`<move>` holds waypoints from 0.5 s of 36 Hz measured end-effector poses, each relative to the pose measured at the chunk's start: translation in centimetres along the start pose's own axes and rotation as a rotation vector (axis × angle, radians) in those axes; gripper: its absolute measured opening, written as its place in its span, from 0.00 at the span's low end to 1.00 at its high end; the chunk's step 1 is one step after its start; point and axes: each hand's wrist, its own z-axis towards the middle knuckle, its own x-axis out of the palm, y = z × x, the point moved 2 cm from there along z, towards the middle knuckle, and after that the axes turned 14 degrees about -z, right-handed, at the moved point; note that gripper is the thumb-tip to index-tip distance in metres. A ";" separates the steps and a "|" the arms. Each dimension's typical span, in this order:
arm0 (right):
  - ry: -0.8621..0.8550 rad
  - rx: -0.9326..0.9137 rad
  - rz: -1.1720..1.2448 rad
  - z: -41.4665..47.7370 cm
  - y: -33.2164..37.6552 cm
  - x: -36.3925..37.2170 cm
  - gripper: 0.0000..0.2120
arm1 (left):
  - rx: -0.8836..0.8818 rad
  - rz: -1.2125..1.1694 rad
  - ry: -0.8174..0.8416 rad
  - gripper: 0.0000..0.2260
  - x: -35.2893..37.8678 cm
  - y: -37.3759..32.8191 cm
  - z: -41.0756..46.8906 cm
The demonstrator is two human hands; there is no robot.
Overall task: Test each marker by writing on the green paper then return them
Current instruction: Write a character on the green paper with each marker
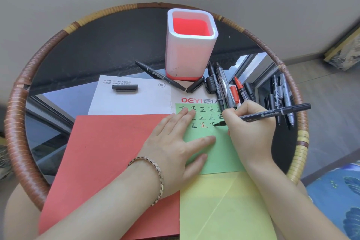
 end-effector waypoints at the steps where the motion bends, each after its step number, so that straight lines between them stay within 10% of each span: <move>1: -0.007 0.000 0.001 0.0 0.0 0.0 0.12 | -0.002 0.001 0.001 0.17 0.0 0.0 0.0; 18: 0.024 -0.017 0.005 -0.1 0.3 -0.1 0.12 | 0.000 0.002 0.001 0.17 0.0 0.0 0.0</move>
